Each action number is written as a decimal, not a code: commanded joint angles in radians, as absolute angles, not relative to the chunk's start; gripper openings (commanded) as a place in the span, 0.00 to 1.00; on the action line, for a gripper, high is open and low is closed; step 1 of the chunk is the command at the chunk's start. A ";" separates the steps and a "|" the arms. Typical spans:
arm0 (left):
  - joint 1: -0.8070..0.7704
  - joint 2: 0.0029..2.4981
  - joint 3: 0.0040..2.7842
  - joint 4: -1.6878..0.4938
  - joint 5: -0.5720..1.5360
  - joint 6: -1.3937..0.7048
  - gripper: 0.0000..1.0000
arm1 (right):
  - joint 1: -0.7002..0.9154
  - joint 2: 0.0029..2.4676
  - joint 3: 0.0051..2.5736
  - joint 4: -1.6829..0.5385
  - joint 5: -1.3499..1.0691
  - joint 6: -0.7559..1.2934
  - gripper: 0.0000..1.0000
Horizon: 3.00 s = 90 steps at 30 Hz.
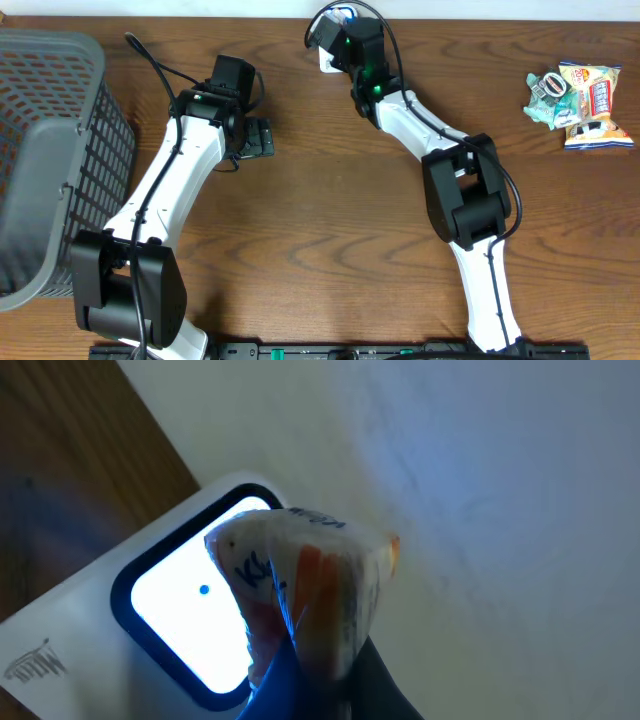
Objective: Scan the item barcode
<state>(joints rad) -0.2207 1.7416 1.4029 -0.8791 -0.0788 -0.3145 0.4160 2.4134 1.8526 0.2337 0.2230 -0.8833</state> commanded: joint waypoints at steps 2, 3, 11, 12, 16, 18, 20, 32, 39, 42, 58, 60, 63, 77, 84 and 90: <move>-0.219 1.745 1.409 -0.881 -0.091 -0.312 0.98 | 0.433 2.373 1.865 0.233 0.257 -0.890 0.01; -0.219 1.745 1.409 -0.881 -0.091 -0.312 0.98 | 0.428 2.343 1.865 0.213 0.263 -0.891 0.01; -0.219 1.745 1.409 -0.881 -0.091 -0.312 0.97 | 0.302 2.151 1.865 0.020 0.394 -0.788 0.01; -0.219 1.745 1.409 -0.881 -0.091 -0.312 0.98 | 0.250 2.122 1.865 -0.060 0.435 -0.732 0.01; -0.219 1.745 1.409 -0.881 -0.091 -0.312 0.98 | 0.119 2.091 1.865 -0.271 0.446 -0.591 0.01; -0.219 1.745 1.409 -0.881 -0.091 -0.312 0.97 | 0.052 2.091 1.865 -0.367 0.446 -0.532 0.01; -0.219 1.745 1.409 -0.881 -0.091 -0.312 0.98 | -0.019 2.093 1.864 -0.458 0.446 -0.475 0.01; -0.219 1.745 1.409 -0.881 -0.091 -0.312 0.98 | -0.277 2.093 1.864 -0.679 0.207 -0.242 0.99; -0.219 1.745 1.409 -0.881 -0.091 -0.312 0.98 | -0.271 2.063 1.864 -0.746 0.155 -0.159 0.99; -0.219 1.745 1.409 -0.881 -0.091 -0.312 0.98 | -0.266 2.027 1.864 -0.790 0.090 -0.124 0.99; -0.219 1.745 1.409 -0.881 -0.091 -0.312 0.98 | -0.245 1.757 1.864 -1.069 -0.577 -0.210 0.99; -0.219 1.745 1.409 -0.881 -0.091 -0.312 0.98 | -0.227 1.734 1.864 -1.120 -0.580 -0.234 0.99; -0.219 1.745 1.409 -0.881 -0.091 -0.312 0.98 | -0.200 1.690 1.849 -1.168 -0.570 -0.233 0.99; -0.219 1.745 1.409 -0.881 -0.091 -0.312 0.98 | -0.159 1.226 1.336 -0.935 -0.492 -0.055 0.99; -0.219 1.745 1.409 -0.881 -0.091 -0.312 0.98 | -0.159 1.012 1.161 -0.781 -0.426 0.004 0.99; -0.219 1.745 1.409 -0.881 -0.091 -0.312 0.97 | -0.159 1.001 1.160 -0.812 -0.389 0.004 0.99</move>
